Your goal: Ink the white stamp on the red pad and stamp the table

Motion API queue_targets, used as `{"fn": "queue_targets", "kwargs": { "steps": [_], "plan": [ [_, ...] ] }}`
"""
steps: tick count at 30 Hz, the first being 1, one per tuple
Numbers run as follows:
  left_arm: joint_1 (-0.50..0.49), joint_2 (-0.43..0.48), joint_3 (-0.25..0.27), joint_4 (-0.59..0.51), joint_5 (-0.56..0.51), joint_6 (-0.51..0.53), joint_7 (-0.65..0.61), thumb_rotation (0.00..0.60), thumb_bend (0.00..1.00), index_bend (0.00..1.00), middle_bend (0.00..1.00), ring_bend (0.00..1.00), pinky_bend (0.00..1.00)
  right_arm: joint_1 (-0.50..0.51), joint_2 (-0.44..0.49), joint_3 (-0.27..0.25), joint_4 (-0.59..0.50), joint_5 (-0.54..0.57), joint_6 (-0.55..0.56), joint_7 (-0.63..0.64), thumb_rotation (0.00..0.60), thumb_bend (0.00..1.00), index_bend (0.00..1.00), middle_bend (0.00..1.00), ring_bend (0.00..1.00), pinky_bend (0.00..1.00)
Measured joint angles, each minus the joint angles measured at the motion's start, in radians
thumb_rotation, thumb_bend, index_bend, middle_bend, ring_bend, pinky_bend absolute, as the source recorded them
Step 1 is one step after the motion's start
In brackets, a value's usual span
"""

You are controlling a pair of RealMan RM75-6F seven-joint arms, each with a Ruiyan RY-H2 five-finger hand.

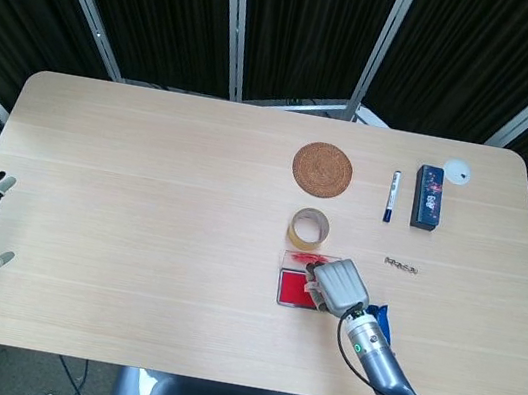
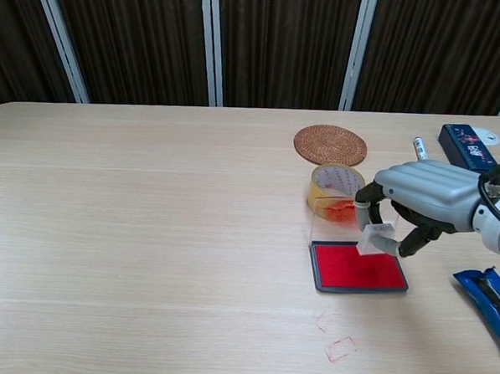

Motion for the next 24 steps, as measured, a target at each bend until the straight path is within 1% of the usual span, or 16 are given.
{"fn": "queue_targets", "kwargs": {
  "steps": [24],
  "plan": [
    [-0.002,-0.002,0.0,0.004,-0.004,-0.002,0.002,0.6,0.0,0.0,0.0,0.0,0.0,-0.004,-0.067,-0.033,0.096,-0.023,0.013,0.021,0.6,0.48,0.56,0.57,0.8,1.0]
  ]
}}
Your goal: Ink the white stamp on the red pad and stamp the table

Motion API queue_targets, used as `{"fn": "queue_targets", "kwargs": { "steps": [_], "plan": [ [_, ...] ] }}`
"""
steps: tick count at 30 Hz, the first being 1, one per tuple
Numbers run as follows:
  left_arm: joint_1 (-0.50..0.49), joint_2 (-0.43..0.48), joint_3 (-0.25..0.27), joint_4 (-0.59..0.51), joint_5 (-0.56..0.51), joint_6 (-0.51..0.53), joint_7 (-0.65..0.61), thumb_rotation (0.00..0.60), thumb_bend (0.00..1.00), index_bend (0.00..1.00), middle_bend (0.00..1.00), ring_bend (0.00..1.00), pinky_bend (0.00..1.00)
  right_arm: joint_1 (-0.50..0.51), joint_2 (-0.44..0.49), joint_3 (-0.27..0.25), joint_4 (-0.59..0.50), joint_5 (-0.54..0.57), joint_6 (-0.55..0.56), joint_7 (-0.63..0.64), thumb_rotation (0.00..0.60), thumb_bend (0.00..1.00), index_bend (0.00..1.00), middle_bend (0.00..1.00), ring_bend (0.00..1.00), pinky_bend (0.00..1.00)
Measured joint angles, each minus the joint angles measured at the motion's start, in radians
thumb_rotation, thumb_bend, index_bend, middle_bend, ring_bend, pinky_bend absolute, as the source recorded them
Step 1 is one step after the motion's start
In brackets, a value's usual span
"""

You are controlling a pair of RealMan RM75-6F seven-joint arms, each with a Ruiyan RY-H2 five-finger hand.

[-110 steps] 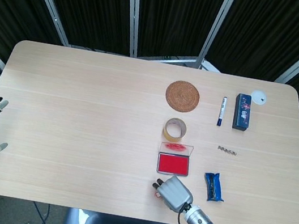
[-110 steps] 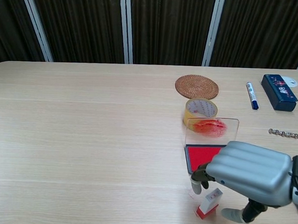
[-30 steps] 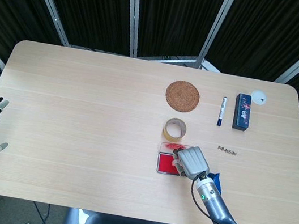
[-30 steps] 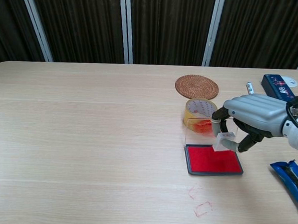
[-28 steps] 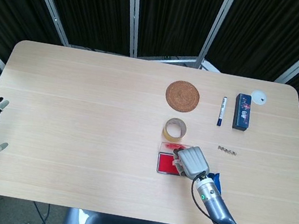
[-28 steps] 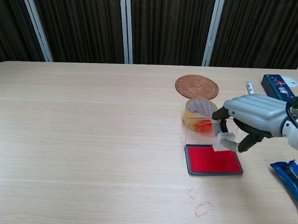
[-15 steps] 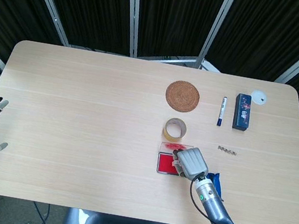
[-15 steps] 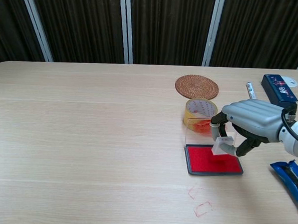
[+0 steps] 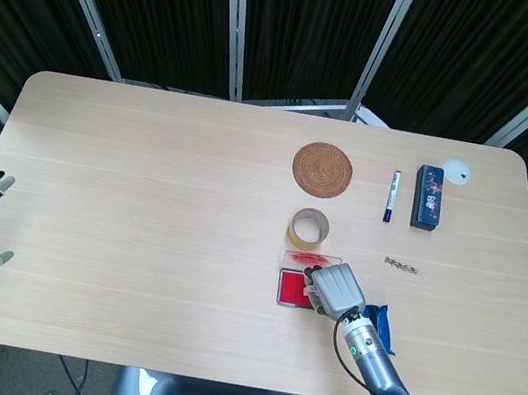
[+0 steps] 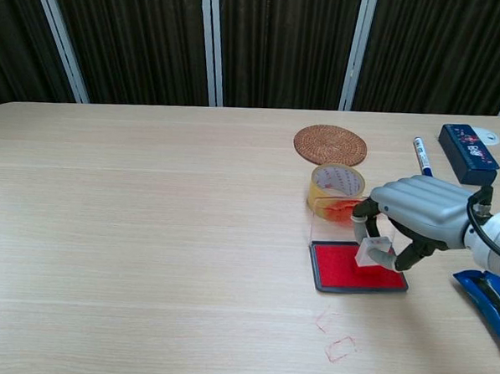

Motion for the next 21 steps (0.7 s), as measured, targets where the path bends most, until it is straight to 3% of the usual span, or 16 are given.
{"fn": "queue_targets", "kwargs": {
  "steps": [12,21],
  "plan": [
    [0.0,0.0,0.0,-0.001,-0.002,0.0,0.0,0.6,0.0,0.0,0.0,0.0,0.0,-0.004,-0.011,-0.007,0.027,-0.006,-0.001,0.01,0.6,0.49,0.56,0.57,0.8,1.0],
    [0.001,0.006,0.001,-0.005,0.003,0.003,-0.008,0.6,0.0,0.0,0.0,0.0,0.0,-0.007,0.017,0.001,-0.018,-0.021,0.02,0.014,0.6,0.48,0.56,0.57,0.8,1.0]
  ]
}}
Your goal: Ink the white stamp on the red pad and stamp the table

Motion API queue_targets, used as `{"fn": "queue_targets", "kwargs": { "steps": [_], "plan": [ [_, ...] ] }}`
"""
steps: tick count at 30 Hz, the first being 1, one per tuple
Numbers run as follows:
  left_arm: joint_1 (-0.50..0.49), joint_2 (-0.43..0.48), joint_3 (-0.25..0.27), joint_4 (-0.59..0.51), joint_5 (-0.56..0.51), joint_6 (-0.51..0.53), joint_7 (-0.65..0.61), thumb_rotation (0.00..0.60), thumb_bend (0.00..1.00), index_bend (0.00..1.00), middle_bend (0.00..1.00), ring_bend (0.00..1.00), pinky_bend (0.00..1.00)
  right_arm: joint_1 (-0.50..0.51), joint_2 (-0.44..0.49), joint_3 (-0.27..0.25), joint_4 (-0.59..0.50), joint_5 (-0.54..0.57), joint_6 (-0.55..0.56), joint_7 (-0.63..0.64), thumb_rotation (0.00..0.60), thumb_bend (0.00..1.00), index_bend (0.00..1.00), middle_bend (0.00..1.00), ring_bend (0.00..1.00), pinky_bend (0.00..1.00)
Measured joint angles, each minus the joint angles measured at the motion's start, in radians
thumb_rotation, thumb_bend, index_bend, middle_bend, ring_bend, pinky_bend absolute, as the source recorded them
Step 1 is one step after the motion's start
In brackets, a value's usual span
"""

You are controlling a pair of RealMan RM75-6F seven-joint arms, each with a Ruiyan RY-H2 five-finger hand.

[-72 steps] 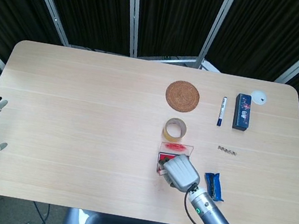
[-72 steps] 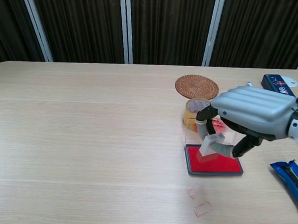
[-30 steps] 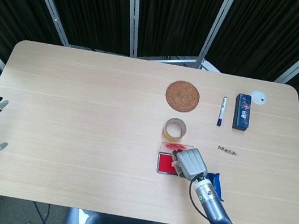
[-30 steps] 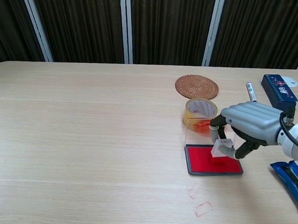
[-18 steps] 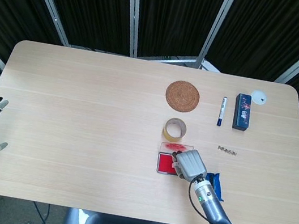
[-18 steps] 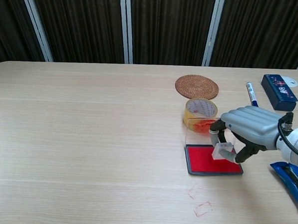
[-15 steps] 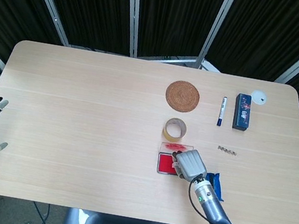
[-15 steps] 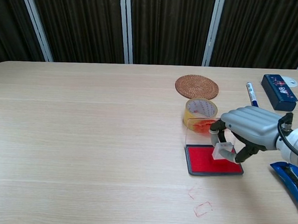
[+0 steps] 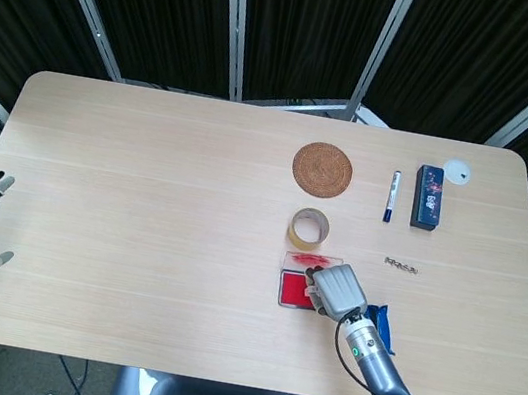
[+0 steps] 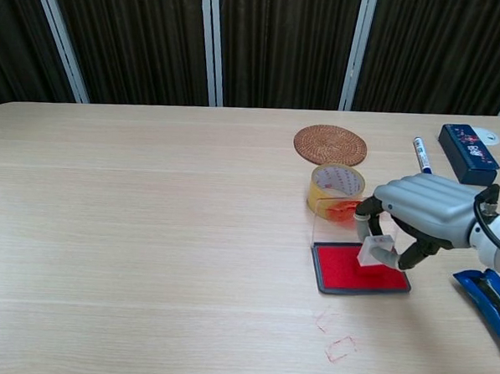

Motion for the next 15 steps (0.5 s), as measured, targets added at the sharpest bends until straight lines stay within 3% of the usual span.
{"fn": "queue_targets", "kwargs": {
  "steps": [9,15],
  "plan": [
    [0.002,0.006,0.002,-0.006,0.01,0.005,-0.01,0.6,0.0,0.0,0.0,0.0,0.0,-0.008,0.09,0.004,-0.154,-0.066,0.049,0.012,0.6,0.49,0.56,0.58,0.8,1.0],
    [0.004,0.008,0.004,-0.008,0.016,0.007,-0.012,0.6,0.0,0.0,0.0,0.0,0.0,-0.019,0.133,-0.054,-0.222,-0.162,0.061,0.02,0.6,0.49,0.56,0.58,0.8,1.0]
  ]
}}
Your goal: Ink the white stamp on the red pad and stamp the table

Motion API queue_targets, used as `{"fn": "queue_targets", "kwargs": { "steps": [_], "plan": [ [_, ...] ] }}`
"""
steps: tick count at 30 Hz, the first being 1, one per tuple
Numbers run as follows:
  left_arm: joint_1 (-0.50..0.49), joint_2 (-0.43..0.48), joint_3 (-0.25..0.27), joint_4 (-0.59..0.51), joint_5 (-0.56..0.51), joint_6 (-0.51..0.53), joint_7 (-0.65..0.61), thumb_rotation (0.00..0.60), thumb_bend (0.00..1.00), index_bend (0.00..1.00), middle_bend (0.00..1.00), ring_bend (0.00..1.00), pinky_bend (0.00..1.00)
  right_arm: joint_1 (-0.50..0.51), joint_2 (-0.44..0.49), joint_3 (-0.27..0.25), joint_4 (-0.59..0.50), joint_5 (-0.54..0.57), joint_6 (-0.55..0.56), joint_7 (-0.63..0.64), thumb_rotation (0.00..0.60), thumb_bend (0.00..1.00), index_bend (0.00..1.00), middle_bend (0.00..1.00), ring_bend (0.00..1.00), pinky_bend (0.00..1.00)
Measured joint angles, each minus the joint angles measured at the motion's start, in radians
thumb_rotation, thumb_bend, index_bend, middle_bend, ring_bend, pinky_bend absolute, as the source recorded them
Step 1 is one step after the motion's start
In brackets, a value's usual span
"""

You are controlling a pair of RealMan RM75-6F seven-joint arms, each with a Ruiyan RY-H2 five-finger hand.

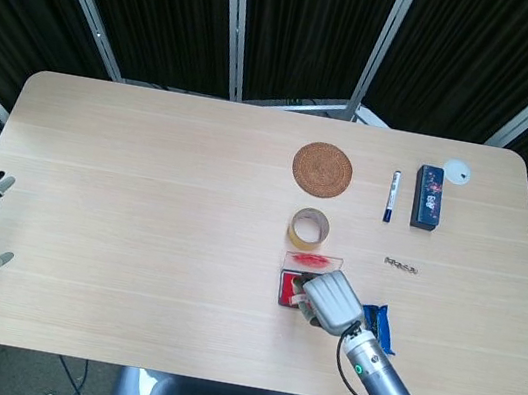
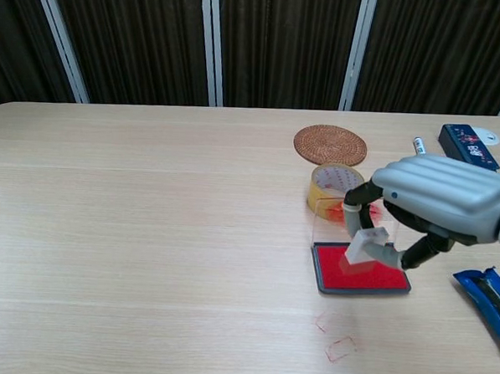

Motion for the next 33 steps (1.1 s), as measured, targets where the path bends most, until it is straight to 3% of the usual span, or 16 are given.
{"fn": "queue_targets", "kwargs": {
  "steps": [9,27,33],
  "plan": [
    [-0.001,-0.002,0.001,0.001,-0.001,-0.002,0.004,0.6,0.0,0.0,0.0,0.0,0.0,-0.009,-0.045,-0.075,0.035,-0.098,-0.017,-0.004,0.6,0.49,0.56,0.58,0.8,1.0],
    [-0.004,-0.008,0.0,0.007,-0.01,-0.009,0.012,0.6,0.0,0.0,0.0,0.0,0.0,-0.018,-0.168,-0.086,0.225,-0.152,-0.017,0.037,0.6,0.49,0.56,0.58,0.8,1.0],
    [-0.004,-0.009,0.0,0.005,-0.011,-0.01,0.018,0.6,0.0,0.0,0.0,0.0,0.0,-0.021,-0.163,-0.087,0.229,-0.157,-0.018,0.05,0.6,0.34,0.43,0.51,0.8,1.0]
  ]
}}
